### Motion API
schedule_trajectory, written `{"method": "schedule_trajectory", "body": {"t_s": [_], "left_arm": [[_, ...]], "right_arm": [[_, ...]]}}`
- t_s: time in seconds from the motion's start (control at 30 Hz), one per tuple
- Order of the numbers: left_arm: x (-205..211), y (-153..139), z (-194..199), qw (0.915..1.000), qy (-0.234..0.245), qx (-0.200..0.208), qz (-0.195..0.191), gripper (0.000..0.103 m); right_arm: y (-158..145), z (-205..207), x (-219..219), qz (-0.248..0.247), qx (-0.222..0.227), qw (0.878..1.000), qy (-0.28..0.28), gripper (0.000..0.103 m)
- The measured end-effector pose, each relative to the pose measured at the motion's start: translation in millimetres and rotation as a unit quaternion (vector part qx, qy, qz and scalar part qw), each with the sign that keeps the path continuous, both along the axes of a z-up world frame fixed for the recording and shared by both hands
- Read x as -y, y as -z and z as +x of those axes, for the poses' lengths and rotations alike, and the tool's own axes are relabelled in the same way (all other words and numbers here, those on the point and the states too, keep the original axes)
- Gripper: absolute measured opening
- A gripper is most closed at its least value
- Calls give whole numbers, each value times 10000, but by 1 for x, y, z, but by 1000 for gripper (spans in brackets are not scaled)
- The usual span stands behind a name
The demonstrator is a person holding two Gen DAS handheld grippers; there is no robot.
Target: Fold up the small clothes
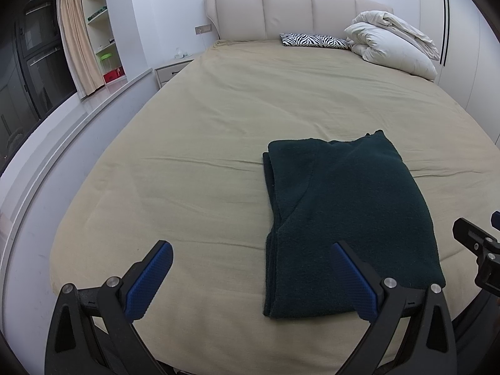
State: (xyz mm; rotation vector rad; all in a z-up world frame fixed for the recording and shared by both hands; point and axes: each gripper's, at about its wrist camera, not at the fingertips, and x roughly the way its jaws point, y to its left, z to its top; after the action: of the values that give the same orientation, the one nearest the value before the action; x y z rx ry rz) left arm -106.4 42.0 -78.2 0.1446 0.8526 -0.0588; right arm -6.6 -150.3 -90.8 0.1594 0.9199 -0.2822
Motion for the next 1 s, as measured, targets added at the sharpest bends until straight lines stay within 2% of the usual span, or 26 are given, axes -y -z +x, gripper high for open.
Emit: {"method": "schedule_trajectory", "body": {"t_s": [1.0], "left_arm": [[-4, 3, 0, 10000, 3, -46, -21, 103]], "right_arm": [[4, -1, -1, 10, -30, 10000, -4, 103]]}}
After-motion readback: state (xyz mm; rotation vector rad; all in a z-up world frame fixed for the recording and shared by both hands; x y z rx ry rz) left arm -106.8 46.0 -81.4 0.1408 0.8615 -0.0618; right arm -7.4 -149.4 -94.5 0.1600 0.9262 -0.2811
